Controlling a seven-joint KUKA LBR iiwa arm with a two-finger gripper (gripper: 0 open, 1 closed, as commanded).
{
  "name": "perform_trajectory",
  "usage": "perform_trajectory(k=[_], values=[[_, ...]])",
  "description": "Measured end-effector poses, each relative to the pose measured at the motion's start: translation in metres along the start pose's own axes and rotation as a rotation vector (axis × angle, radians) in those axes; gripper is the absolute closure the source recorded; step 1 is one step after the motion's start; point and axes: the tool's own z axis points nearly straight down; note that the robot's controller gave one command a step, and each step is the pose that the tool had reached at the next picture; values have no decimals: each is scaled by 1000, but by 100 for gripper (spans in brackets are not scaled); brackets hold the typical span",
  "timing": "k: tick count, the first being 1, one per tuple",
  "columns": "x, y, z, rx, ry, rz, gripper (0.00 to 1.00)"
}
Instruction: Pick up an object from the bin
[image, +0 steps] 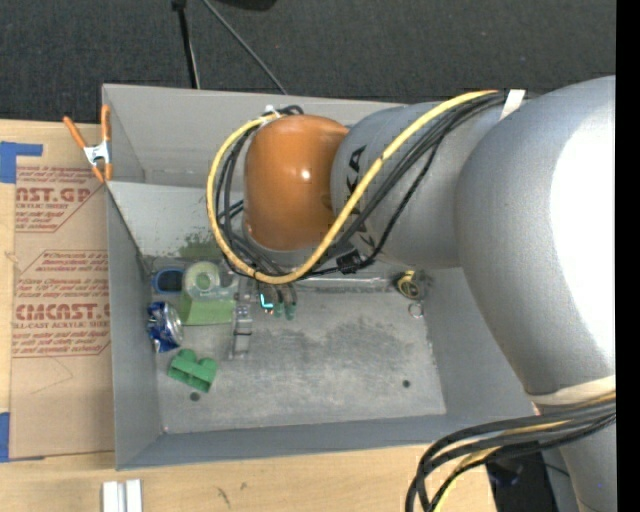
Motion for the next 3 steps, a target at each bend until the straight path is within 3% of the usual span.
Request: perform_trajectory(k=[1, 2, 3], values=[[16, 31, 52, -8, -36, -40, 0], [49, 35, 59, -1, -41, -274, 0], [71, 55, 60, -5, -51, -269, 0]])
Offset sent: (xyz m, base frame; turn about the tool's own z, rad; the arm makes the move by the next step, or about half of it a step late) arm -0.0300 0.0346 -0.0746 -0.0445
